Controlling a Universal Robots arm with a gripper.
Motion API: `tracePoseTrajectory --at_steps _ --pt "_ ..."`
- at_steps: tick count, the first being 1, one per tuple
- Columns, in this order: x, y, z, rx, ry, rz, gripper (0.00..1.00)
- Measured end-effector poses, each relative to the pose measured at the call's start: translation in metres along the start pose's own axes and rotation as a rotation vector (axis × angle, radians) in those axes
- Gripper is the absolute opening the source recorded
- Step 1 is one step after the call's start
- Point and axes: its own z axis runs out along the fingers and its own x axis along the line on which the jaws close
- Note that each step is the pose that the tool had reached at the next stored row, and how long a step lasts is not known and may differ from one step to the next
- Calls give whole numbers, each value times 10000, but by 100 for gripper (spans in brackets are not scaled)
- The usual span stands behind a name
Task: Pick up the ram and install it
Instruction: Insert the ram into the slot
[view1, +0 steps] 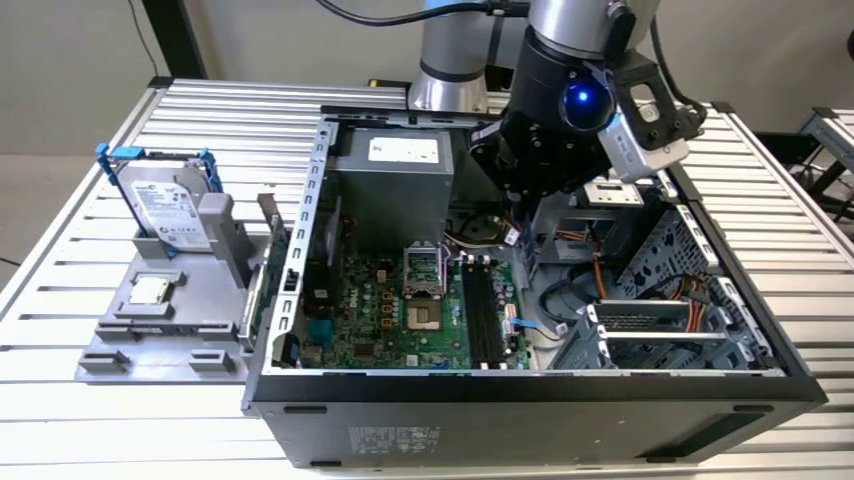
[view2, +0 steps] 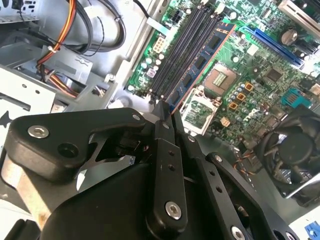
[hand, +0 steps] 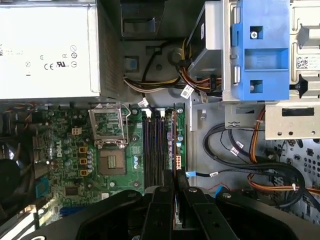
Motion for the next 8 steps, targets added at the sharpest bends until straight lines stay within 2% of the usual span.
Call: tracePoseTrajectory --at_steps 8 --pt "0 0 7 0 -1 -1 0"
